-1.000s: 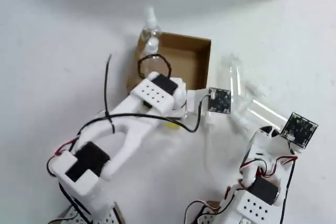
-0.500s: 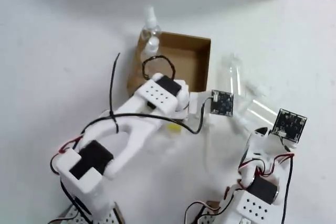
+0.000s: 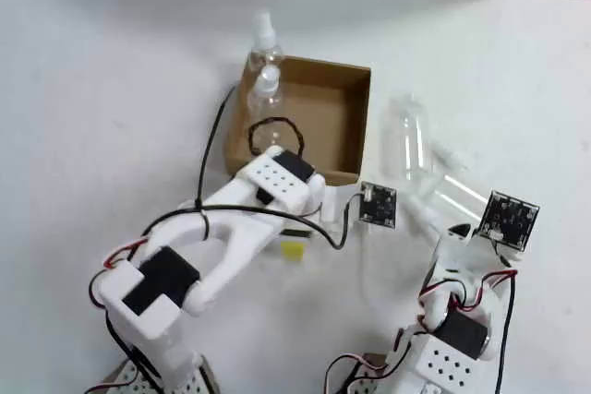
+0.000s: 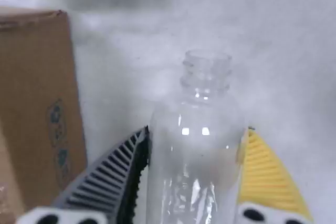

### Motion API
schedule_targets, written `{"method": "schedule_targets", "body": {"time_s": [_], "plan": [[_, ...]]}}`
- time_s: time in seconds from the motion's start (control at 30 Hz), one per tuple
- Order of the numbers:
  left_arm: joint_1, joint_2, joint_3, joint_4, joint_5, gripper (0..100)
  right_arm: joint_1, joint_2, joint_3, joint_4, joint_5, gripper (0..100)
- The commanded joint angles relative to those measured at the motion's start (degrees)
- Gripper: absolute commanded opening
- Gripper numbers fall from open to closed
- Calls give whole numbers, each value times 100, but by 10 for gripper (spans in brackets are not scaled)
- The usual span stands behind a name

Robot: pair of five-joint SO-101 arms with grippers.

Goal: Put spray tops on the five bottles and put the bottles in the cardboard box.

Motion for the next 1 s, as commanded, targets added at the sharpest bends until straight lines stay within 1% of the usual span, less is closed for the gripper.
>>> {"method": "schedule_targets", "body": {"time_s": [0.0,0.07,0.2,0.33,0.47,0.6,0.67,0.8,0.93,0.97], "plan": [[40,-92,-26,-88,97,272,-48,13,53,22,70,15],[75,-92,-26,-88,255,273,-48,13,53,22,70,15],[171,-92,-26,-88,334,273,-48,13,53,22,70,15],[242,-92,-26,-79,343,308,-48,13,53,22,70,15],[251,-92,0,-88,299,313,-57,13,53,22,70,15],[259,-31,35,-88,62,312,-57,13,53,22,70,15],[233,-31,35,-88,18,281,-57,13,53,22,70,15],[312,-22,44,-70,-176,187,-57,13,53,22,70,15],[426,-75,237,-88,62,75,-57,13,53,22,70,15],[444,-84,290,-62,79,75,-57,13,53,22,70,15]]}}
